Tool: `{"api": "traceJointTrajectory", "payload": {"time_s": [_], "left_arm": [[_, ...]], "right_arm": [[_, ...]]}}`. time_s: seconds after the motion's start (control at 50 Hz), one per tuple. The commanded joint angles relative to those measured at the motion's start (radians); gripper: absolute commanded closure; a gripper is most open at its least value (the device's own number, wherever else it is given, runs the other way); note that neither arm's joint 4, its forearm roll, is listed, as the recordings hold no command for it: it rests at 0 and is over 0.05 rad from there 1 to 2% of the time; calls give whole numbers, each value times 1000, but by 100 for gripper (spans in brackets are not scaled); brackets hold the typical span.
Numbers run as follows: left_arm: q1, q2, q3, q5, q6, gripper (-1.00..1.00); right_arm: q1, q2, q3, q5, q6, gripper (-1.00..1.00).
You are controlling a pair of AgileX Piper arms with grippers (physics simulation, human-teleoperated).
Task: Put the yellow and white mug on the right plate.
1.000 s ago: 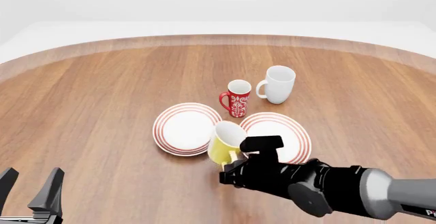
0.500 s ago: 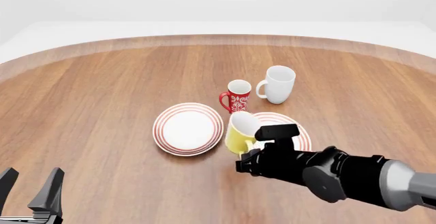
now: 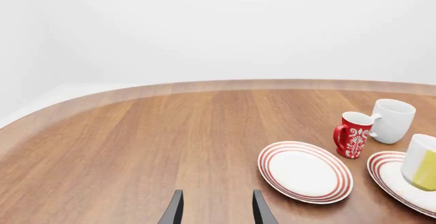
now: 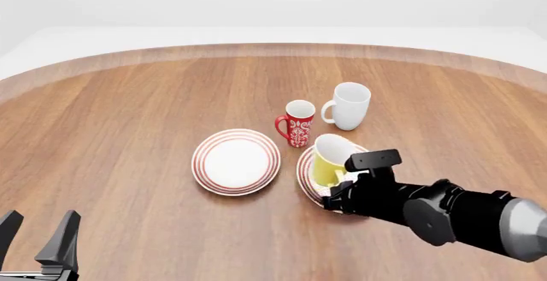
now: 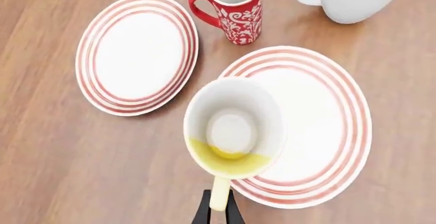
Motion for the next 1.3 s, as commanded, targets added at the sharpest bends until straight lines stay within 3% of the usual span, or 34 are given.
{"api": "traceJointTrajectory", "payload": {"time_s": [0.02, 0.38, 1.3], "left_arm": [[0, 0, 0, 0, 0, -100], [0, 0, 0, 0, 0, -100], [0, 0, 0, 0, 0, -100]], "right_arm": [[-66, -2, -2, -8, -65, 100], [-126, 41, 9, -67, -137, 100], [-164, 130, 27, -169, -134, 100]]}}
